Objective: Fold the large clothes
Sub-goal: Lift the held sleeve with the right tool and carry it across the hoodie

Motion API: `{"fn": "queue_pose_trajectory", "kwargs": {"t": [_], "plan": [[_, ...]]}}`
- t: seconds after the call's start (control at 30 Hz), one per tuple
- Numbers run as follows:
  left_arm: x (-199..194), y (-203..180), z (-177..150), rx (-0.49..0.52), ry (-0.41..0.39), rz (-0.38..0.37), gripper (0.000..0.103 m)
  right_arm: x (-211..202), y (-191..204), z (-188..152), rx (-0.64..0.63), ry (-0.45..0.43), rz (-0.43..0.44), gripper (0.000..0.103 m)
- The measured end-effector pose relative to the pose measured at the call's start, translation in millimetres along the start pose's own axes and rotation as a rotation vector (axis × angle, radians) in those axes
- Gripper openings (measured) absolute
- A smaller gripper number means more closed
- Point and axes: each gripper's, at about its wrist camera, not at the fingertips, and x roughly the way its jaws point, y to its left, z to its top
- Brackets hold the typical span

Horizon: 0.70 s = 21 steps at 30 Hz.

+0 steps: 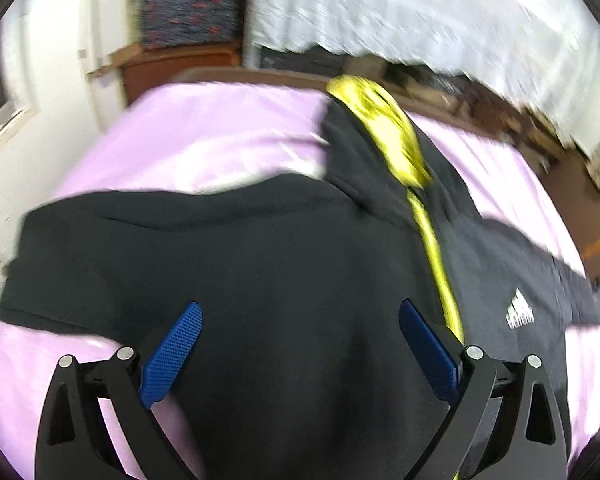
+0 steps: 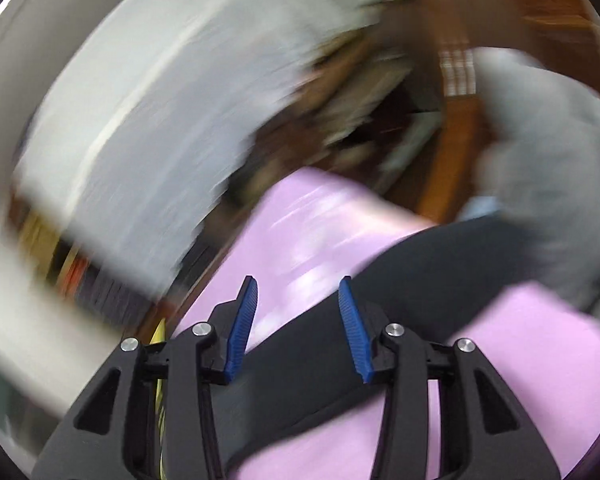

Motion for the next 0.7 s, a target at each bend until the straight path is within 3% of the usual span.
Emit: {"fn": "queue_pose_trajectory", "kwargs": {"t": [0.03,0.1,0.2,0.27,0.33,0.4,0.5,0.57,0.7], "plan": [[-3.7,14.7,4.4,-0.039,-0.014,0.013,0.099,12.4,22.4,-12.7,-0.080,0.073,0.055,0.043],[-4.8,52.9,10.4,-0.157,-0.010,0.019,0.099,30.7,47.0,-32.8,-0.170,0.176,0.086,0.043],[6.0,91.7,12.0,-0.280,0.042,0.012,0.099,58.1,62.3,-64.0,-0.288,0.319,0.033,0.043],[14.7,107.2,11.9,-0.318,0.073,0.047,0.097,77.1,51.3,-75.2,-0.279,0.392,-0.038,0.043],[15.3,112.7,13.4,-0.332,0.073,0.054,0.097,85.4,32.0,-77.6,-0.205,0.437,-0.055,0.039],[14.5,110.1,14.0,-0.326,0.077,0.074,0.097,80.0,16.7,-68.8,-0.097,0.438,-0.004,0.038],[3.8,95.2,13.4,-0.292,0.037,0.132,0.095,68.7,-6.0,-54.6,0.033,0.379,-0.009,0.040],[-8.8,76.6,12.0,-0.231,-0.002,0.092,0.095,50.6,-11.7,-40.8,0.056,0.297,-0.051,0.044],[-26.5,11.5,0.4,-0.030,-0.043,-0.028,0.096,32.0,-13.8,-31.0,0.090,0.282,0.003,0.053]]}}
